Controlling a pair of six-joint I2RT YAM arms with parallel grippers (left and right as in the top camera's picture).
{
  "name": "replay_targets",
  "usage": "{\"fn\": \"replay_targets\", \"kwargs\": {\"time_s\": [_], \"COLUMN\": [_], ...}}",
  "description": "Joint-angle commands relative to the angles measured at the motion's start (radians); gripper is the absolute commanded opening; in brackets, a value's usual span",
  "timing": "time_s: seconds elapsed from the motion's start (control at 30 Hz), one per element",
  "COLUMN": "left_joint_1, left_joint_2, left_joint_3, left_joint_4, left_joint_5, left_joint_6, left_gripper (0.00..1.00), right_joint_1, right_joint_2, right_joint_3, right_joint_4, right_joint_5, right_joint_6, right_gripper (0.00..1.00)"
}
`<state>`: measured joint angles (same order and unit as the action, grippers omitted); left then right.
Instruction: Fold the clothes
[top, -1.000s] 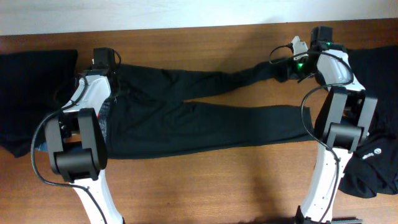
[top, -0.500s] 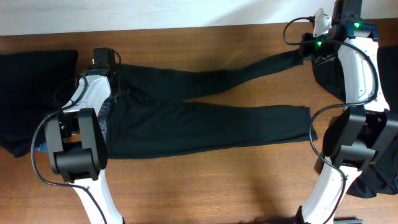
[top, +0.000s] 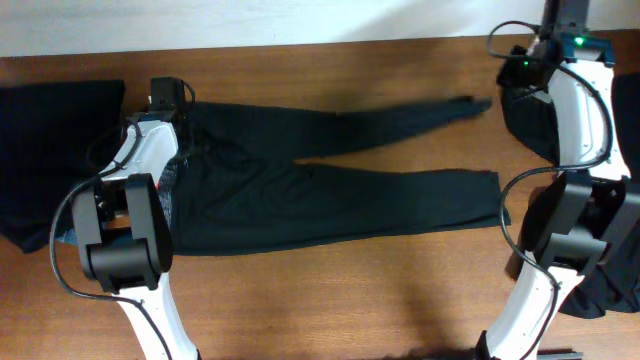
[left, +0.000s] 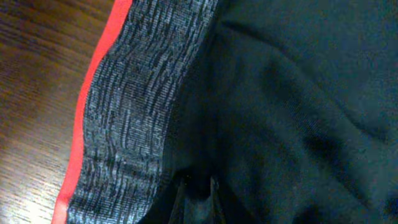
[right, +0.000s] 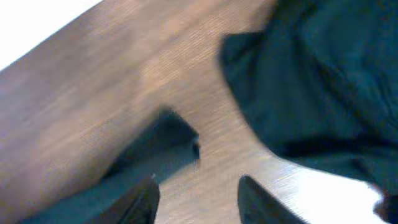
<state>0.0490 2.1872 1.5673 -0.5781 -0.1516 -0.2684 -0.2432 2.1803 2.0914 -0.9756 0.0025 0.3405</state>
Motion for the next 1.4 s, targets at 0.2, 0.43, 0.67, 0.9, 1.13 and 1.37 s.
{"fn": "replay_targets", "kwargs": {"time_s": [0.2, 0.43, 0.67, 0.9, 1.13, 1.37], "left_joint_1": [0.005, 0.005, 0.005, 0.005, 0.005, 0.005], "left_joint_2": [0.008, 0.008, 0.008, 0.008, 0.008, 0.008], "left_joint_3": [0.002, 0.002, 0.002, 0.002, 0.002, 0.002], "left_joint_4": [-0.014, -0.016, -0.016, -0.016, -0.013, -0.013], "left_joint_5": [0.01, 0.01, 0.01, 0.01, 0.01, 0.01], "left_joint_6": [0.009, 0.009, 0.009, 0.009, 0.008, 0.009], "left_gripper": [0.15, 0.15, 0.15, 0.15, 0.15, 0.15], "right_joint_1": [-0.02, -0.019, -0.018, -0.017, -0.01, 0.009], "right_joint_2": [0.02, 0.095, 0.21, 0.266, 0.264, 0.114], "right_joint_3": [0.005, -0.08, -0.087, -0.089, -0.056, 0.234], "right_joint_4": [-0.111, -0.049, 0.061, 0.106, 0.068, -0.167], "right_joint_5": [0.069, -0.109, -0.259, -0.317, -0.34, -0.358], "right_joint_6": [-0.156, -0.42, -0.475, -0.466, -0.463, -0.464], "right_gripper": [0.59, 0.59, 0.58, 0.53, 0.04, 0.04]}}
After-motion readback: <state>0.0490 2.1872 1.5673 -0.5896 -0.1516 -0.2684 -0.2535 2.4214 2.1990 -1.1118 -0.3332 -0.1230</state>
